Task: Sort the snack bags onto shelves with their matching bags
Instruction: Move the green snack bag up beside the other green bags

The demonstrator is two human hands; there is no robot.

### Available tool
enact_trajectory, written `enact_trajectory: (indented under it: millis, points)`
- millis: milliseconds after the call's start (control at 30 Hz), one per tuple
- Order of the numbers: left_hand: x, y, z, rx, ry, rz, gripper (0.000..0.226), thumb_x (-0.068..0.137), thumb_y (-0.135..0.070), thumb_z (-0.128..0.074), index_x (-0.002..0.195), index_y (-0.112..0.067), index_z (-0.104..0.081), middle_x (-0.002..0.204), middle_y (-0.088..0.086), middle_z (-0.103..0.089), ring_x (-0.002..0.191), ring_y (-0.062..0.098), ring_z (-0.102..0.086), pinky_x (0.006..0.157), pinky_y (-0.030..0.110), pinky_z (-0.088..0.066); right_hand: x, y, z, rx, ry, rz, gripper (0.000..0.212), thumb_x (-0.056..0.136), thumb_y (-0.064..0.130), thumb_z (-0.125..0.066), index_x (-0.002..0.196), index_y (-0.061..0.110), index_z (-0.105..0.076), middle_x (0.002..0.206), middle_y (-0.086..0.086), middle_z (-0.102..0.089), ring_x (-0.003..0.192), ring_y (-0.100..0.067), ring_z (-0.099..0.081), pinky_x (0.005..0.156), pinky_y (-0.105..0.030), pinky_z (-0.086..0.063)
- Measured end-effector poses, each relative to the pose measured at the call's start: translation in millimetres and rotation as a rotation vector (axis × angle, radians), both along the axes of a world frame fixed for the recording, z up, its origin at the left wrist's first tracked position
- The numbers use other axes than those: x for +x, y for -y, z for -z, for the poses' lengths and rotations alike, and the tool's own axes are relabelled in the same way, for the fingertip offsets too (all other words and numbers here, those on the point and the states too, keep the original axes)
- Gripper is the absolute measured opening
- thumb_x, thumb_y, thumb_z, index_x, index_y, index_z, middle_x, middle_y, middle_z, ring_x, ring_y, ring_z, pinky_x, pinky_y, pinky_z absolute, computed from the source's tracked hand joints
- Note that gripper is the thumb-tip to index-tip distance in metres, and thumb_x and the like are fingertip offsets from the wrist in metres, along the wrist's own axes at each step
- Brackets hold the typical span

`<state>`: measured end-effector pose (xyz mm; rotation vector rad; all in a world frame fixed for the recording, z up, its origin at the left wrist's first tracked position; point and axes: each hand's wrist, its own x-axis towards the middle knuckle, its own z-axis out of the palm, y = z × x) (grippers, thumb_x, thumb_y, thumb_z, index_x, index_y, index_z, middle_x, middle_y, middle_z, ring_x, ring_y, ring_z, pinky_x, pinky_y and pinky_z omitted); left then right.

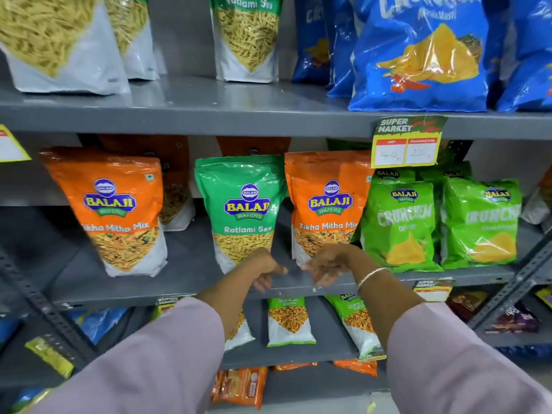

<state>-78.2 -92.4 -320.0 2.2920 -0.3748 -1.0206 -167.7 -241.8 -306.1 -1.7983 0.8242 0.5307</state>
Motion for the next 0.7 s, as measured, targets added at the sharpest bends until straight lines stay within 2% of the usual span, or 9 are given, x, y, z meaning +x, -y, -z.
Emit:
enact_trajectory:
  millis: [67,100,133,167,233,333,400,500,700]
  points:
    - [12.1,-21.0,-5.3,0.088,-0.060,-0.038,0.037,0.088,-0.030,-0.061,0.087,0.006,-0.053,0.119,0.029,-0.062,0.108,0.036,-0.063,0.087,0.046,-0.051,23.6,-28.7,-3.6,-0.087,0.055,-0.084,0.023,0.082,0.020,-0.066,0.070,0.001,-0.061,0.063,-0.012,-0.067,0.058,-0.022,-0.065,0.066,-0.034,-0.059]
    - [19.2,-29.6,-7.0,0.134,-0.067,-0.056,0.040,0.089,-0.032,-0.059,0.086,0.007,-0.053,0.115,0.029,-0.065,0.114,0.035,-0.060,0.089,0.045,-0.050,32.4,-40.1,-4.1,-0.141,0.103,-0.096,0.027,0.081,0.024,-0.068,0.087,-0.002,-0.063,0.084,-0.021,-0.068,0.079,-0.031,-0.067,0.086,-0.044,-0.055]
    - [26.4,-39.9,-8.4,0.172,-0.040,-0.060,0.043,0.089,-0.034,-0.058,0.086,0.008,-0.053,0.104,0.027,-0.070,0.112,0.034,-0.059,0.085,0.042,-0.051,41.3,-50.2,-2.1,-0.202,0.157,-0.094,0.049,0.080,0.026,-0.068,0.112,-0.009,-0.056,0.110,-0.030,-0.062,0.101,-0.040,-0.062,0.098,-0.050,-0.047]
    - [35.3,-48.3,-8.7,0.200,0.034,-0.062,0.044,0.089,-0.034,-0.058,0.089,0.009,-0.054,0.096,0.025,-0.072,0.107,0.032,-0.060,0.080,0.041,-0.052,48.5,-57.4,0.4,-0.223,0.193,-0.083,0.071,0.080,0.027,-0.068,0.130,-0.014,-0.038,0.131,-0.033,-0.049,0.117,-0.043,-0.053,0.104,-0.050,-0.042]
    - [52.5,-62.6,-5.9,0.180,0.268,-0.117,0.044,0.086,-0.031,-0.060,0.113,0.003,-0.057,0.115,0.017,-0.067,0.107,0.031,-0.061,0.084,0.037,-0.052,58.0,-68.2,5.3,-0.251,0.281,-0.029,0.095,0.079,0.028,-0.069,0.143,-0.009,-0.010,0.151,-0.021,-0.027,0.135,-0.037,-0.036,0.111,-0.045,-0.035]
    - [64.7,-76.0,0.2,-0.002,0.431,-0.265,0.050,0.078,-0.023,-0.071,0.118,0.002,-0.056,0.128,0.019,-0.059,0.117,0.035,-0.057,0.092,0.040,-0.049,69.8,-67.9,16.4,-0.265,0.387,0.072,0.103,0.071,0.026,-0.076,0.146,-0.002,-0.011,0.156,-0.016,-0.019,0.142,-0.032,-0.023,0.115,-0.043,-0.027]
    - [67.2,-77.6,3.0,-0.120,0.437,-0.260,0.057,0.070,-0.019,-0.079,0.119,0.002,-0.055,0.128,0.020,-0.059,0.117,0.034,-0.057,0.093,0.040,-0.047,73.9,-69.6,21.0,-0.145,0.444,0.147,0.102,0.067,0.013,-0.079,0.144,-0.002,-0.014,0.152,-0.017,-0.029,0.139,-0.033,-0.029,0.114,-0.046,-0.030]
    - [67.7,-76.3,8.8,-0.345,0.362,-0.266,0.064,0.064,-0.014,-0.084,0.120,-0.002,-0.055,0.126,0.016,-0.062,0.117,0.030,-0.058,0.094,0.037,-0.048,77.8,-73.2,26.1,-0.040,0.573,0.213,0.082,0.065,-0.008,-0.075,0.135,-0.004,-0.032,0.138,-0.024,-0.048,0.128,-0.036,-0.046,0.107,-0.051,-0.039]
    - [65.1,-86.9,8.7,-0.413,0.412,-0.324,0.060,0.062,-0.014,-0.084,0.114,0.003,-0.060,0.122,0.018,-0.064,0.111,0.030,-0.061,0.087,0.033,-0.048,73.8,-90.6,27.8,-0.054,0.678,0.309,0.075,0.062,-0.008,-0.077,0.128,-0.002,-0.043,0.131,-0.023,-0.056,0.119,-0.037,-0.054,0.099,-0.052,-0.046]
